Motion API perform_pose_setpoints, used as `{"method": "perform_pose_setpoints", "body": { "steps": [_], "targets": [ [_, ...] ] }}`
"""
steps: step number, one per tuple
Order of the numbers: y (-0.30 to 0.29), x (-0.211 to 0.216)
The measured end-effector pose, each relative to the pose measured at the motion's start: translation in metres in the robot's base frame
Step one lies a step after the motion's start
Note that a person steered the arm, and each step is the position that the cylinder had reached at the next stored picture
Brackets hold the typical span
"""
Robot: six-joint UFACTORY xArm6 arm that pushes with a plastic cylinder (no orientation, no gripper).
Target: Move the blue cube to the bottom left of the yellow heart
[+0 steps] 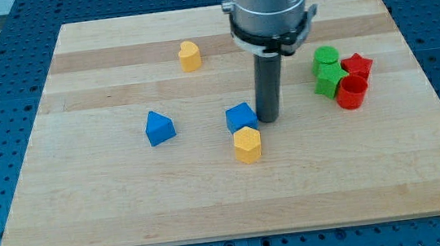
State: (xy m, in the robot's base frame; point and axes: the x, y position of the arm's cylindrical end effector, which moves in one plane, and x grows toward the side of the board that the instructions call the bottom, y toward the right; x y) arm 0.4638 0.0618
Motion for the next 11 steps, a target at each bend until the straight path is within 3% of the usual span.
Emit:
{"method": "perform_pose_setpoints", "body": {
  "steps": [3, 4, 7, 9, 10, 11],
  "targets": [
    [0.012, 0.075],
    [-0.028, 0.074],
    [-0.069, -0.02],
    [-0.078, -0.024],
    [-0.113, -0.013],
    [-0.146, -0.034]
  ]
}}
